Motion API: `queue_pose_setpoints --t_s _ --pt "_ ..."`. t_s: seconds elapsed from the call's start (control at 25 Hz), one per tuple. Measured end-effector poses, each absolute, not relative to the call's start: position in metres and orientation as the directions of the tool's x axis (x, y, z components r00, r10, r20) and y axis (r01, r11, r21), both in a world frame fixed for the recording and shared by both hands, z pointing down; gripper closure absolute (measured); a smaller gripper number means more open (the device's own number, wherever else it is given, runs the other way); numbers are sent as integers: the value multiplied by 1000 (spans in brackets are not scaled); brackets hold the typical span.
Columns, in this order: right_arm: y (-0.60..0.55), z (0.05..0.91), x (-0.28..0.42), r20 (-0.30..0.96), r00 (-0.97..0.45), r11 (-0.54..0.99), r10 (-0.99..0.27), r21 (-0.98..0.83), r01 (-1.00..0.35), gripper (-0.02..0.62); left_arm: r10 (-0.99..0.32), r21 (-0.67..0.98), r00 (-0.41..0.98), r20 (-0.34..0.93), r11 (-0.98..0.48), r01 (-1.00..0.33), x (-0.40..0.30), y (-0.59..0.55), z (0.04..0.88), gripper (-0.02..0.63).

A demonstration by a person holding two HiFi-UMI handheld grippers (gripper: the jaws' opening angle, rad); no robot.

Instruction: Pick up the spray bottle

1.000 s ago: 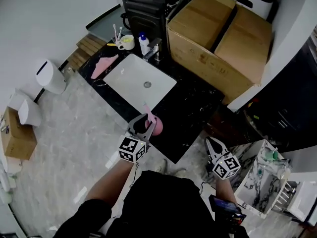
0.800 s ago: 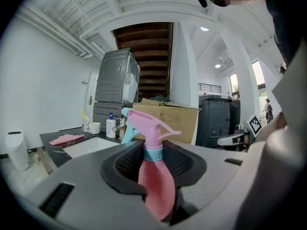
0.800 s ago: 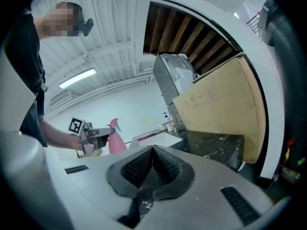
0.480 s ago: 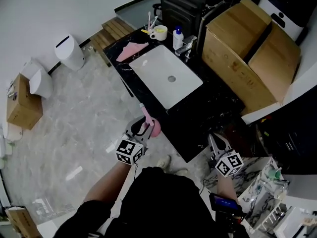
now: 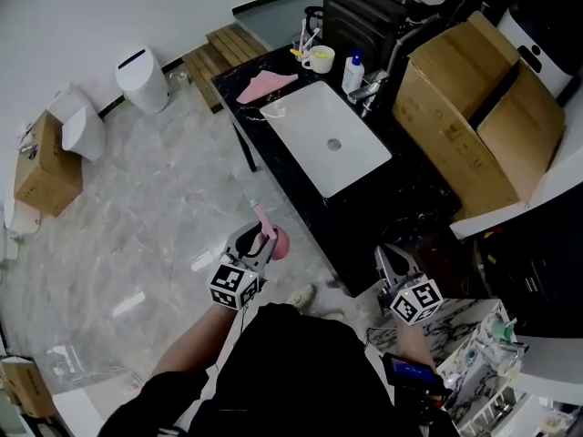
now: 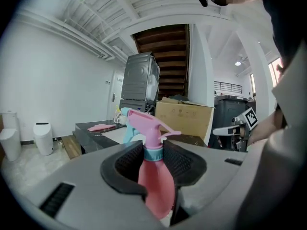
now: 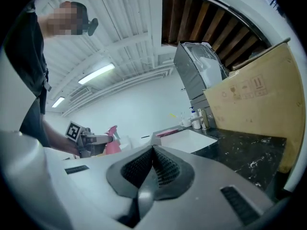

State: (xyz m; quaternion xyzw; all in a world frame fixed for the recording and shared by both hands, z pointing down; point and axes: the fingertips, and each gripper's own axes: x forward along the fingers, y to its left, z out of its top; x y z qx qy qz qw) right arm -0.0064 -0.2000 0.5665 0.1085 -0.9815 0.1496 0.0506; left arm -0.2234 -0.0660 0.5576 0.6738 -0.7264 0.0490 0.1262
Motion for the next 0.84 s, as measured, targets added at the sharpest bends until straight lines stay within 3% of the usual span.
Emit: queue_pose_setpoints --t_s 0.84 --pt "-187 561 -1 120 -983 948 -139 -271 -167 571 -964 102 -97 246 126 -987 -199 -43 559 474"
